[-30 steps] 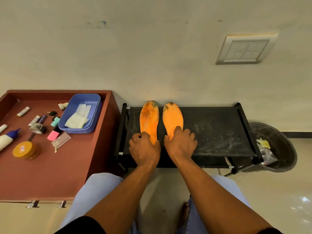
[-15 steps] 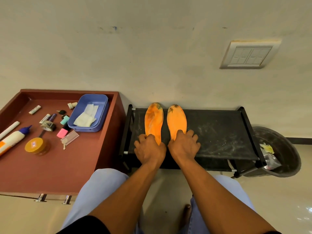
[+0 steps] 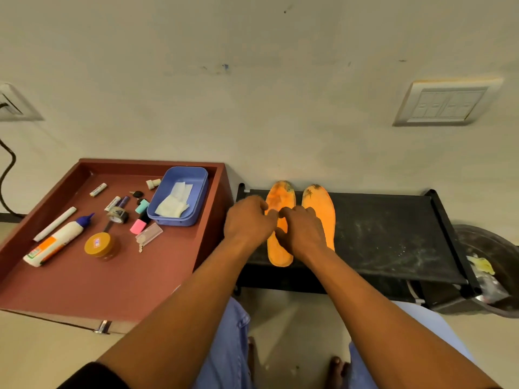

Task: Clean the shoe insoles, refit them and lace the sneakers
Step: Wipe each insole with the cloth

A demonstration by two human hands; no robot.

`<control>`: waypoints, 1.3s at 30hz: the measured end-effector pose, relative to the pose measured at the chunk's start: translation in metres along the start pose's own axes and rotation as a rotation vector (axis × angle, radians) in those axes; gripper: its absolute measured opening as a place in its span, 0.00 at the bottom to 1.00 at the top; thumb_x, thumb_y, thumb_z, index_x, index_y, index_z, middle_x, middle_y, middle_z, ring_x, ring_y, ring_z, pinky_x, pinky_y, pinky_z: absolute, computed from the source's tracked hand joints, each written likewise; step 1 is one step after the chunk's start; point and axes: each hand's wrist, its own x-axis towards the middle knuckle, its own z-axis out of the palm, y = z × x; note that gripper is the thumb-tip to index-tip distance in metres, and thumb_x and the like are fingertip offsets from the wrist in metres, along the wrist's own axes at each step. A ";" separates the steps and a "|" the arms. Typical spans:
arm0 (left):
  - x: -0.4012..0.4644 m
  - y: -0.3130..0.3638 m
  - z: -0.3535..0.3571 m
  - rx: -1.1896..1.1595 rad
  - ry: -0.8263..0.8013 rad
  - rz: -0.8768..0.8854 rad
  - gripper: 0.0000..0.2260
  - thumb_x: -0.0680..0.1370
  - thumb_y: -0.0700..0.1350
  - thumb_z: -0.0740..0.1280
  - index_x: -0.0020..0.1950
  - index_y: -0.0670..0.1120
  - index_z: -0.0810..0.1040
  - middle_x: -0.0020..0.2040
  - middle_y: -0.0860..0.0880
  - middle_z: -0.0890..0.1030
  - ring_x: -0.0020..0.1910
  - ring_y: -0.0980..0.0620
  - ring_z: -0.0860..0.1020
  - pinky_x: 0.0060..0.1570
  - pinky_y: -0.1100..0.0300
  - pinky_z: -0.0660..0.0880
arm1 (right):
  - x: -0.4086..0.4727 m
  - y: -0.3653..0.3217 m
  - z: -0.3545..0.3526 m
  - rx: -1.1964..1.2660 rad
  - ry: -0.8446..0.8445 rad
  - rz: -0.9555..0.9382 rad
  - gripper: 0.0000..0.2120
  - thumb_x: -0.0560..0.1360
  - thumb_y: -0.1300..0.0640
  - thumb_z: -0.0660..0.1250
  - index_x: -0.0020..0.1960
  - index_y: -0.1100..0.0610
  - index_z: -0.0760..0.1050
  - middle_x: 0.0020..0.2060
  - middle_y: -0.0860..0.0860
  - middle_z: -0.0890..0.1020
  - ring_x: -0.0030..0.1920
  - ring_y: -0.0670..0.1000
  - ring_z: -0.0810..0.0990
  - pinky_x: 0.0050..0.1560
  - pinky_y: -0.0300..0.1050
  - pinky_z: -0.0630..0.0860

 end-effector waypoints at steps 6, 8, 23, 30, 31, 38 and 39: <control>0.035 -0.067 -0.055 0.095 0.260 0.033 0.08 0.81 0.45 0.65 0.52 0.44 0.82 0.45 0.46 0.84 0.44 0.47 0.81 0.44 0.55 0.77 | 0.018 -0.011 0.008 -0.038 -0.125 -0.139 0.20 0.77 0.44 0.66 0.67 0.50 0.75 0.63 0.54 0.78 0.64 0.59 0.72 0.56 0.53 0.75; 0.050 -0.095 -0.065 0.172 0.322 -0.002 0.09 0.80 0.44 0.66 0.55 0.41 0.82 0.48 0.42 0.84 0.47 0.42 0.82 0.43 0.54 0.74 | 0.020 -0.012 0.011 -0.042 -0.144 -0.154 0.20 0.77 0.44 0.66 0.67 0.49 0.76 0.63 0.53 0.78 0.64 0.59 0.72 0.56 0.53 0.76; 0.069 -0.155 -0.082 0.414 0.186 -0.153 0.19 0.73 0.38 0.73 0.62 0.37 0.76 0.55 0.33 0.82 0.54 0.30 0.79 0.50 0.44 0.75 | 0.023 -0.013 0.017 -0.102 -0.165 -0.109 0.21 0.77 0.40 0.66 0.66 0.47 0.76 0.63 0.54 0.78 0.65 0.58 0.73 0.57 0.53 0.78; 0.070 -0.156 -0.089 0.301 0.279 -0.192 0.19 0.72 0.38 0.69 0.62 0.48 0.81 0.56 0.43 0.84 0.55 0.37 0.81 0.51 0.47 0.79 | 0.027 -0.013 0.014 -0.037 -0.213 -0.109 0.21 0.77 0.41 0.68 0.66 0.47 0.77 0.63 0.54 0.79 0.65 0.59 0.73 0.57 0.53 0.78; 0.072 -0.152 -0.091 0.276 0.301 -0.177 0.17 0.72 0.38 0.68 0.60 0.49 0.82 0.55 0.44 0.85 0.55 0.39 0.81 0.51 0.49 0.79 | 0.028 -0.013 0.013 -0.018 -0.219 -0.119 0.20 0.76 0.41 0.68 0.66 0.47 0.77 0.63 0.53 0.79 0.65 0.59 0.73 0.58 0.53 0.78; 0.074 -0.082 -0.097 0.041 0.342 -0.019 0.09 0.74 0.38 0.69 0.50 0.49 0.84 0.43 0.53 0.83 0.46 0.48 0.81 0.44 0.59 0.72 | 0.034 -0.017 -0.001 0.339 -0.145 -0.145 0.15 0.76 0.49 0.71 0.61 0.51 0.80 0.59 0.48 0.82 0.60 0.52 0.78 0.57 0.48 0.78; 0.072 -0.071 -0.094 -0.020 0.345 -0.008 0.08 0.74 0.38 0.70 0.49 0.49 0.84 0.41 0.56 0.81 0.44 0.51 0.81 0.42 0.60 0.71 | 0.035 -0.018 -0.006 0.430 -0.121 -0.147 0.13 0.76 0.51 0.72 0.60 0.51 0.81 0.57 0.47 0.83 0.58 0.49 0.79 0.55 0.45 0.77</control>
